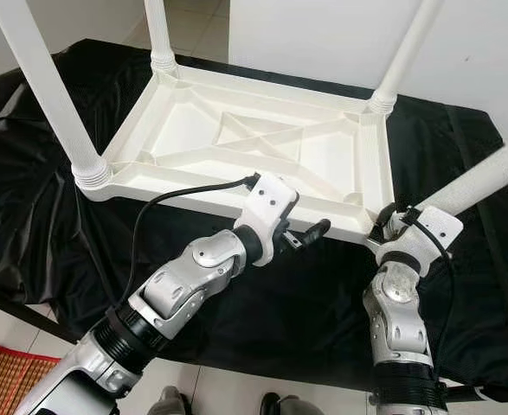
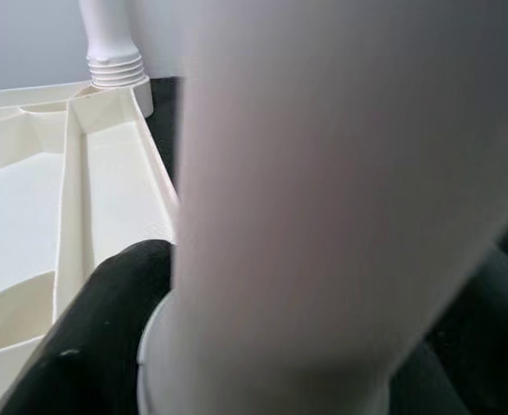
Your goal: Building children table
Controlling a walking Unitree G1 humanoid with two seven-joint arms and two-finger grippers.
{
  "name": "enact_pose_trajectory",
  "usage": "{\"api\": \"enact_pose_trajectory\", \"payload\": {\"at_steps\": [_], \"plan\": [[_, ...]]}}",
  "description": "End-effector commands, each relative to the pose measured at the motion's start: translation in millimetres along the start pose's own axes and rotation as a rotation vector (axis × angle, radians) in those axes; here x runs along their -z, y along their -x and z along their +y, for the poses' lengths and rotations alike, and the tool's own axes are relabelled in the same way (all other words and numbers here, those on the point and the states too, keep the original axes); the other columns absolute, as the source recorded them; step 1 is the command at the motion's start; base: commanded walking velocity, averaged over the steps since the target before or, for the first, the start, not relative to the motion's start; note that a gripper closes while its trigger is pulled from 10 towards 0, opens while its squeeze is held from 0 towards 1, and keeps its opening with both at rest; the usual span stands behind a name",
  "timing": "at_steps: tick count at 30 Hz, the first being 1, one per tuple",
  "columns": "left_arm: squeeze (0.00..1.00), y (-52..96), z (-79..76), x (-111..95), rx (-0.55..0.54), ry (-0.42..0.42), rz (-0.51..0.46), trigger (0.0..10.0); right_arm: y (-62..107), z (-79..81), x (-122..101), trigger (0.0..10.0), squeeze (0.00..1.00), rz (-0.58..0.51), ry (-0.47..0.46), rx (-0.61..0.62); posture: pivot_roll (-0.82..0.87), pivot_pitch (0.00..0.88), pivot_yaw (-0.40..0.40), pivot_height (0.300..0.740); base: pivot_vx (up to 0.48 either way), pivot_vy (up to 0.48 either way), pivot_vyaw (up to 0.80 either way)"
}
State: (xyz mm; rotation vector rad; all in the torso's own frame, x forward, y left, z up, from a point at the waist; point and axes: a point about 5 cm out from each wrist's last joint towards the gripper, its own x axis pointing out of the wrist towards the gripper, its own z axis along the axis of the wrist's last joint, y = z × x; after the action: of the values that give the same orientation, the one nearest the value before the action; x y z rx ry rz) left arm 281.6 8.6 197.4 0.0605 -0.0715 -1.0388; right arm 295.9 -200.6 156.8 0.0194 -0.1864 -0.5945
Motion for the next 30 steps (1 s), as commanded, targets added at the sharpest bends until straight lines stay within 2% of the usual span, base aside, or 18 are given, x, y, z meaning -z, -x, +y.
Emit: {"api": "enact_pose_trajectory", "payload": {"at_steps": [1, 6, 7, 14, 15, 16, 18, 19, 20, 21, 24, 26, 27, 28, 30], "plan": [[0.00, 1.4, -12.6, 0.8, 0.260, -0.008, 0.001, 10.0, 0.2, -6.8, 6.1, 8.7, 0.00, 0.015, 0.019, 0.009, 0.03, 0.179, -0.026, 0.740, 0.000, 0.000, 0.00], [0.00, 1.5, -12.5, 0.7, 0.260, -0.008, 0.001, 10.0, -0.3, -5.4, 5.2, 8.9, 0.00, 0.011, 0.006, -0.007, 0.03, 0.179, -0.026, 0.740, 0.000, 0.000, 0.00], [0.00, 1.5, -12.1, 0.6, 0.260, -0.007, 0.001, 10.0, -0.8, -3.7, 4.0, 0.0, 0.00, 0.006, 0.000, -0.023, 0.03, 0.180, -0.024, 0.740, 0.000, 0.000, 0.00], [0.00, 1.2, -10.9, 0.2, 0.257, -0.009, 0.001, 10.0, -3.1, 3.8, -1.9, 0.0, 0.00, -0.028, -0.021, -0.107, 0.03, 0.179, -0.024, 0.740, 0.000, 0.000, 0.00], [0.00, 1.1, -10.8, 0.1, 0.256, -0.009, 0.001, 10.0, -4.1, 4.7, -3.3, 0.6, 0.00, -0.034, -0.031, -0.130, 0.03, 0.179, -0.024, 0.740, 0.000, 0.000, 0.00], [0.00, 1.1, -10.8, 0.0, 0.256, -0.009, 0.000, 10.0, -5.2, 5.7, -5.0, 0.0, 0.00, -0.042, -0.037, -0.159, 0.03, 0.179, -0.024, 0.740, 0.000, 0.000, 0.00], [0.00, 1.1, -10.8, 0.0, 0.256, -0.009, 0.000, 10.0, -5.5, 5.4, -5.5, 0.0, 0.00, -0.047, -0.029, -0.161, 0.03, 0.179, -0.024, 0.740, 0.000, 0.000, 0.00], [0.00, 0.9, -10.7, 0.0, 0.256, -0.009, -0.001, 10.0, -7.0, 5.4, -5.2, 4.1, 0.00, -0.045, -0.023, -0.170, 0.03, 0.176, -0.027, 0.740, 0.000, 0.000, 0.00], [0.00, 0.8, -10.6, 0.0, 0.256, -0.009, -0.001, 10.0, -8.2, 5.5, -5.0, 4.1, 0.00, -0.043, -0.019, -0.177, 0.03, 0.176, -0.027, 0.740, 0.000, 0.000, 0.00], [0.00, 0.6, -10.5, -0.1, 0.256, -0.009, -0.001, 10.0, -8.9, 5.6, -4.7, 10.0, 0.00, -0.040, -0.019, -0.182, 0.03, 0.176, -0.027, 0.740, 0.000, 0.000, 0.00], [0.00, 0.6, -10.3, -0.6, 0.255, -0.009, -0.003, 10.0, -10.1, 7.4, -4.7, 10.0, 0.00, -0.034, -0.037, -0.217, 0.03, 0.176, -0.027, 0.740, 0.000, 0.000, 0.00], [0.48, 1.0, -8.9, -3.0, 0.258, 0.004, -0.010, 10.0, -14.6, 7.7, -5.0, 10.0, 0.00, -0.017, -0.030, -0.243, 0.03, 0.176, -0.027, 0.740, 0.000, 0.000, 0.00], [0.48, 1.0, -8.9, -3.0, 0.258, 0.004, -0.010, 10.0, -14.6, 7.7, -5.0, 10.0, 0.00, -0.017, -0.030, -0.243, 0.03, 0.176, -0.027, 0.740, 0.000, 0.000, 0.00], [1.00, 1.7, -8.4, -4.7, 0.270, 0.027, -0.018, 10.0, -16.7, 7.8, -5.9, 10.0, 0.00, -0.021, -0.011, -0.258, 0.03, 0.176, -0.027, 0.740, 0.000, 0.000, 0.00], [1.00, 2.6, -6.9, -8.5, 0.277, 0.029, -0.032, 10.0, -17.9, 11.9, -8.7, 10.0, 0.00, -0.024, 0.000, -0.329, 0.03, 0.167, -0.031, 0.740, 0.000, 0.000, 0.00]]}}
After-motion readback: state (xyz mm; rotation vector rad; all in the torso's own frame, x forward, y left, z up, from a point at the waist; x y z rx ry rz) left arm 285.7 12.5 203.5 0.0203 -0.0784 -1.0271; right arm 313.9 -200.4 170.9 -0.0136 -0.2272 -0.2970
